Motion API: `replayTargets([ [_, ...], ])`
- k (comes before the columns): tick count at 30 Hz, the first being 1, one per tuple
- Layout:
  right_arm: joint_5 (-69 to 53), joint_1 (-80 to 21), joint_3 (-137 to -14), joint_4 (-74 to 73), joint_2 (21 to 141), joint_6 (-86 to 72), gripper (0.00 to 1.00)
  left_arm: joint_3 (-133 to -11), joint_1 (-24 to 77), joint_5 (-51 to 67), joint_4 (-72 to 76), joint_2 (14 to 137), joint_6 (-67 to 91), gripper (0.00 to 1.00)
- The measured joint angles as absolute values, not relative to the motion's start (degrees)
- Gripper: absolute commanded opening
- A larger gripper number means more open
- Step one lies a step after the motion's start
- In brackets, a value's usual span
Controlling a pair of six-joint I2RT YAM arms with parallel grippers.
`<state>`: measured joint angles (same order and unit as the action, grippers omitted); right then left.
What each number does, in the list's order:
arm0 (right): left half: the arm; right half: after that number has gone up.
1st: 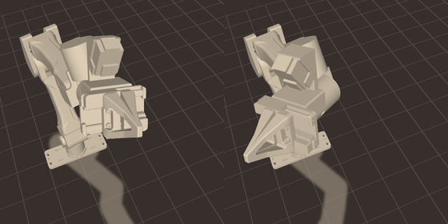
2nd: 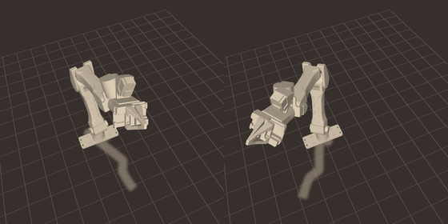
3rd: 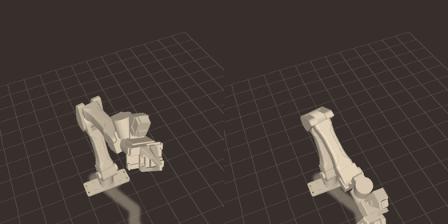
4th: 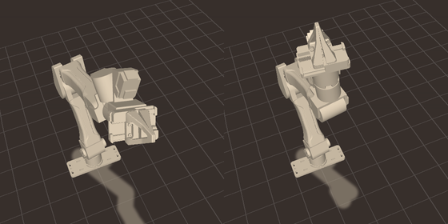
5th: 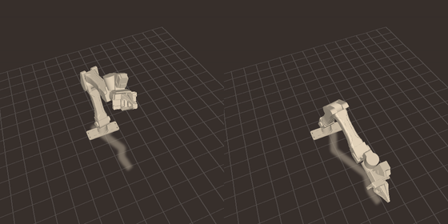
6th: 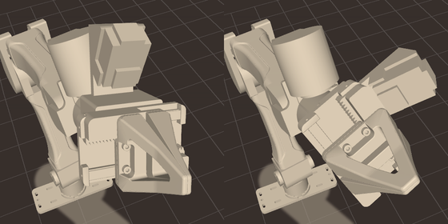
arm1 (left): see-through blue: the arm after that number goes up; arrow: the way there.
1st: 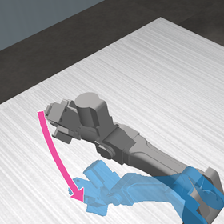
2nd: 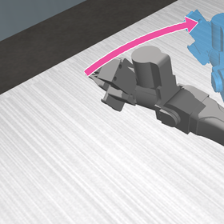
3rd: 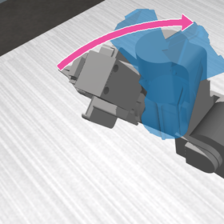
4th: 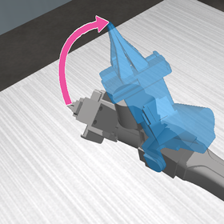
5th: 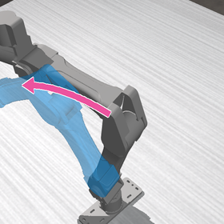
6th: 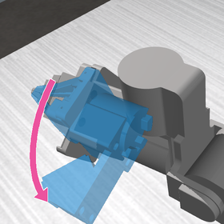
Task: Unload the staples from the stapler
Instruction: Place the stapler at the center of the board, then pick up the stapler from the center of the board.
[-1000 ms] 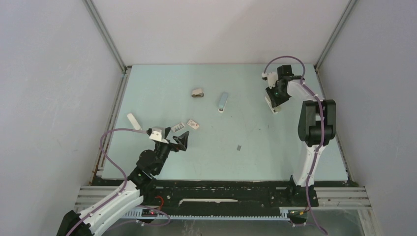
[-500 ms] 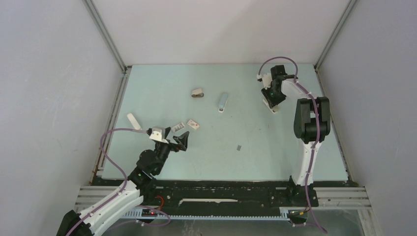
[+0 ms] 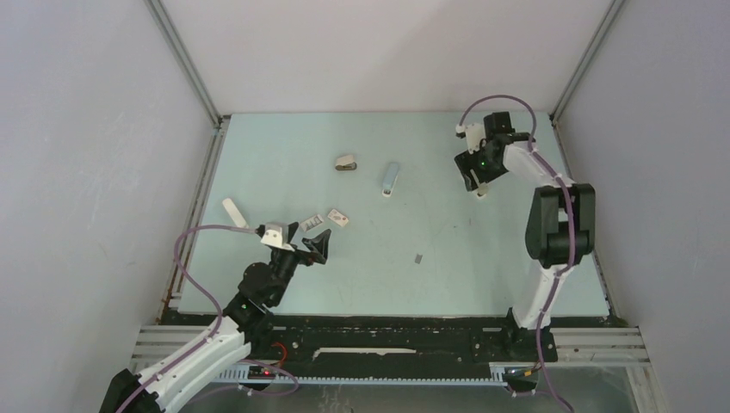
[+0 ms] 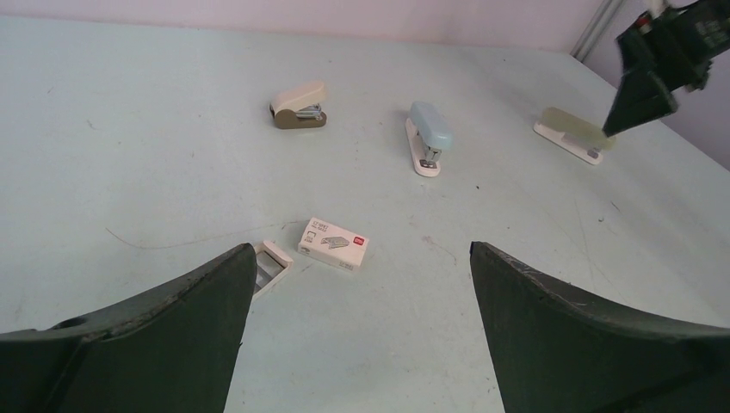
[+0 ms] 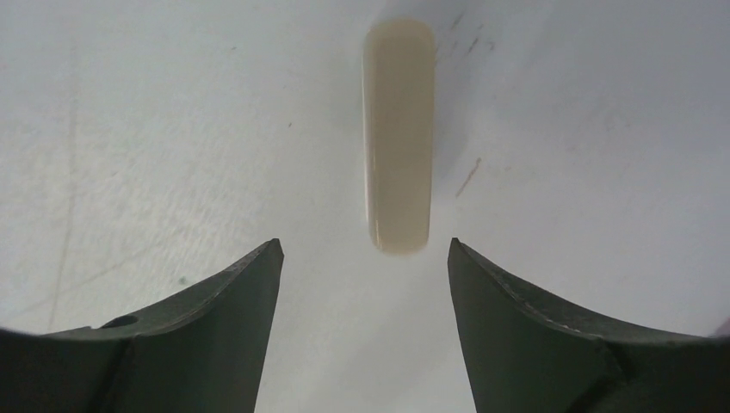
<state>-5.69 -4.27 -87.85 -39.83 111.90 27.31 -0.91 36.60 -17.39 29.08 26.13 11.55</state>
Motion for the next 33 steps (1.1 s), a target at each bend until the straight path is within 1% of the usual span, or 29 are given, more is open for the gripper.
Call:
replayTargets([
  [4,-8.62,-3.2,-83.9,-39.48,102.41,27.31,0.81,-0.91,36.6,-17.5,28.99,26.11,11.57,1.0],
  [7,-13.1,-2.02,-81.52,-39.35,95.37,27.33,0.81,-0.91,36.6,-17.89,28.95,25.93,11.6,1.0],
  [10,-21.1,-0.75,-78.11,-38.76,88.16,27.33,0.81,-0.91,36.6,-18.09,28.75,25.19,11.66,1.0],
  [14,-30.74,-0.25,-74.17,-38.19,82.52,26.96,0.8,-0.91,36.6,-18.5,28.58,24.34,12.01,1.0],
  [19,-42.04,-0.97,-71.64,-36.77,81.32,25.12,0.8,-0.91,36.6,-18.94,28.56,24.36,12.03,1.0],
  [22,-46.11,-2.46,-70.74,-36.03,81.38,23.77,0.8,-0.91,36.6,-19.14,28.58,24.67,12.03,1.0],
  [29,-49.1,-8.82,-70.65,-34.02,82.5,22.04,0.8,-0.91,36.6,-19.51,28.58,25.98,12.1,1.0],
  [33,-49.67,-10.52,-70.65,-33.36,83.92,21.06,0.8,-0.91,36.6,-19.99,28.6,27.09,12.23,1.0],
])
